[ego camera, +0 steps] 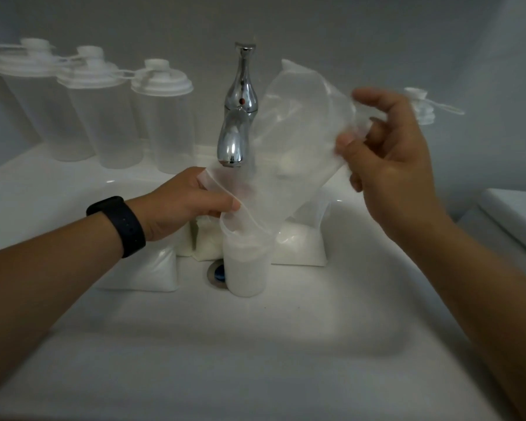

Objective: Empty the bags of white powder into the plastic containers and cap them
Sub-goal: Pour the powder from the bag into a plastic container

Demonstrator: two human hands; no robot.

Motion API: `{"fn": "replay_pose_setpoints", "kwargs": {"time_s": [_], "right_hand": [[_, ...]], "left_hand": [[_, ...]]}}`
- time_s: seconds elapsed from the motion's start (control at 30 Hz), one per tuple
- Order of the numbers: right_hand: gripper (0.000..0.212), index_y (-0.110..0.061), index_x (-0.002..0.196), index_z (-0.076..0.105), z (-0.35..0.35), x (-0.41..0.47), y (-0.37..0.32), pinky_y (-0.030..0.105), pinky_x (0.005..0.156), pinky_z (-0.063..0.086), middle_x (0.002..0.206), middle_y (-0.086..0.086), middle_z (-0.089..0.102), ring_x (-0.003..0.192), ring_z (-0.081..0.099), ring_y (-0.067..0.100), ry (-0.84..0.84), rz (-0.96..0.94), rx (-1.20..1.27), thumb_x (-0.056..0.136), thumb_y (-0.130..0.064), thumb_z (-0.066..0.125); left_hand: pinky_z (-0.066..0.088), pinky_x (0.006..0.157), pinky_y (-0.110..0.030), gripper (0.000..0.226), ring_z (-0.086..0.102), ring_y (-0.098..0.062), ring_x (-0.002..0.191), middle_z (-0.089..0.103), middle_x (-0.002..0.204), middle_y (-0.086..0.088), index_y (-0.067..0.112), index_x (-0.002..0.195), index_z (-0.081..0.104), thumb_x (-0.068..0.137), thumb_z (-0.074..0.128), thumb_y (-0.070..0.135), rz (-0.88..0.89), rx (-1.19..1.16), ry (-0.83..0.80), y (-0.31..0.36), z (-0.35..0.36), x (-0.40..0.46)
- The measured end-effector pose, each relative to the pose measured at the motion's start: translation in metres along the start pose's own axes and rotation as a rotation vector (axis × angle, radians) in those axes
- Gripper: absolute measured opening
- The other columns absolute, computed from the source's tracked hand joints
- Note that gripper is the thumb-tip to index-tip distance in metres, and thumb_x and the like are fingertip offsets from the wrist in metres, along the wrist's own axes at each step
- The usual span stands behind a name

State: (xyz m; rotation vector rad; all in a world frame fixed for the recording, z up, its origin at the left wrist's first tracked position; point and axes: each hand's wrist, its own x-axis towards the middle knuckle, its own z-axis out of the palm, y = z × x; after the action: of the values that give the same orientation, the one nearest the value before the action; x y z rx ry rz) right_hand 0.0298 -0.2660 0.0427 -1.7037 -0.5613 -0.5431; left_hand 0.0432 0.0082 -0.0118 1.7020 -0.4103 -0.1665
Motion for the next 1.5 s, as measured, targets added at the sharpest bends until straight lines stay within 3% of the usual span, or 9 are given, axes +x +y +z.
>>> {"fn": "replay_pose_setpoints", "kwargs": {"time_s": [0.13,0.23,0.4,0.67,0.93,1.1,1.2,1.33,1.5], "right_hand": [[0.033,-0.029,0.12,0.054,-0.004,0.002,-0.003,0.025,0.063,0.044,0.08,-0.009,0.051,0.067,0.048,0.014,0.071,-0.04,-0.021,0.094,-0.012,0.064],[0.026,-0.027,0.113,0.061,-0.006,0.004,-0.003,0.029,0.065,0.045,0.084,-0.005,0.057,0.068,0.05,0.012,0.116,-0.03,-0.023,0.09,-0.015,0.061],[0.024,-0.024,0.109,0.061,-0.015,0.01,-0.001,0.036,0.066,0.045,0.082,-0.002,0.062,0.068,0.053,0.012,0.216,-0.028,-0.064,0.089,-0.011,0.059],[0.026,-0.029,0.11,0.053,-0.01,0.005,-0.001,0.037,0.062,0.044,0.089,0.002,0.058,0.072,0.052,0.02,0.24,-0.139,-0.13,0.095,-0.007,0.056],[0.028,-0.026,0.114,0.048,-0.004,0.002,-0.002,0.034,0.061,0.041,0.091,-0.001,0.053,0.07,0.048,0.016,0.256,-0.182,-0.101,0.098,-0.004,0.051],[0.028,-0.032,0.124,0.054,-0.001,0.001,0.007,0.031,0.064,0.052,0.102,0.004,0.065,0.074,0.061,0.014,0.009,0.133,-0.083,0.096,-0.035,0.055],[0.039,-0.03,0.134,0.052,0.002,-0.001,0.013,0.03,0.065,0.056,0.098,0.005,0.066,0.076,0.066,0.015,-0.064,0.212,-0.093,0.097,-0.032,0.066],[0.034,-0.026,0.129,0.06,0.003,0.001,0.012,0.027,0.06,0.053,0.08,0.004,0.062,0.067,0.061,0.013,0.068,0.167,-0.067,0.098,-0.014,0.066],[0.024,-0.027,0.118,0.063,0.004,-0.001,0.009,0.027,0.06,0.052,0.079,-0.005,0.064,0.063,0.055,0.012,0.134,0.072,-0.066,0.099,-0.014,0.065]], "left_hand": [[0.058,0.087,-0.028,0.035,0.074,-0.022,0.099,0.078,0.104,-0.011,0.018,0.093,0.083,0.061,0.079,0.033,0.012,-0.034,0.018,-0.001,-0.002,0.001],[0.058,0.085,-0.024,0.034,0.075,-0.019,0.101,0.079,0.106,-0.005,0.028,0.095,0.084,0.062,0.077,0.032,0.012,-0.032,-0.018,-0.002,-0.001,0.001],[0.058,0.083,-0.025,0.062,0.074,-0.022,0.098,0.077,0.108,-0.015,-0.004,0.107,0.074,0.058,0.079,0.033,0.017,0.011,0.039,-0.004,-0.003,0.002],[0.056,0.082,-0.022,0.031,0.075,-0.015,0.099,0.079,0.104,-0.001,0.03,0.09,0.084,0.061,0.077,0.034,0.007,-0.024,-0.012,0.0,0.002,0.0],[0.057,0.08,-0.021,0.024,0.075,-0.012,0.094,0.079,0.097,0.002,0.03,0.085,0.084,0.074,0.072,0.012,0.023,-0.023,-0.012,-0.001,0.002,0.002],[0.057,0.084,-0.023,0.039,0.074,-0.022,0.103,0.077,0.109,-0.011,0.01,0.108,0.077,0.07,0.077,0.018,0.006,0.022,-0.008,-0.004,-0.001,0.001],[0.057,0.085,-0.024,0.039,0.074,-0.024,0.104,0.077,0.109,-0.013,0.007,0.108,0.076,0.07,0.076,0.017,0.01,0.038,0.001,-0.004,-0.001,0.001],[0.058,0.085,-0.025,0.038,0.075,-0.021,0.101,0.078,0.108,-0.01,0.017,0.098,0.082,0.063,0.077,0.03,0.01,-0.003,-0.003,-0.001,0.001,0.0],[0.057,0.082,-0.023,0.032,0.075,-0.017,0.099,0.079,0.103,-0.004,0.026,0.092,0.084,0.061,0.077,0.032,0.025,-0.04,0.006,0.002,0.003,0.001]]}}
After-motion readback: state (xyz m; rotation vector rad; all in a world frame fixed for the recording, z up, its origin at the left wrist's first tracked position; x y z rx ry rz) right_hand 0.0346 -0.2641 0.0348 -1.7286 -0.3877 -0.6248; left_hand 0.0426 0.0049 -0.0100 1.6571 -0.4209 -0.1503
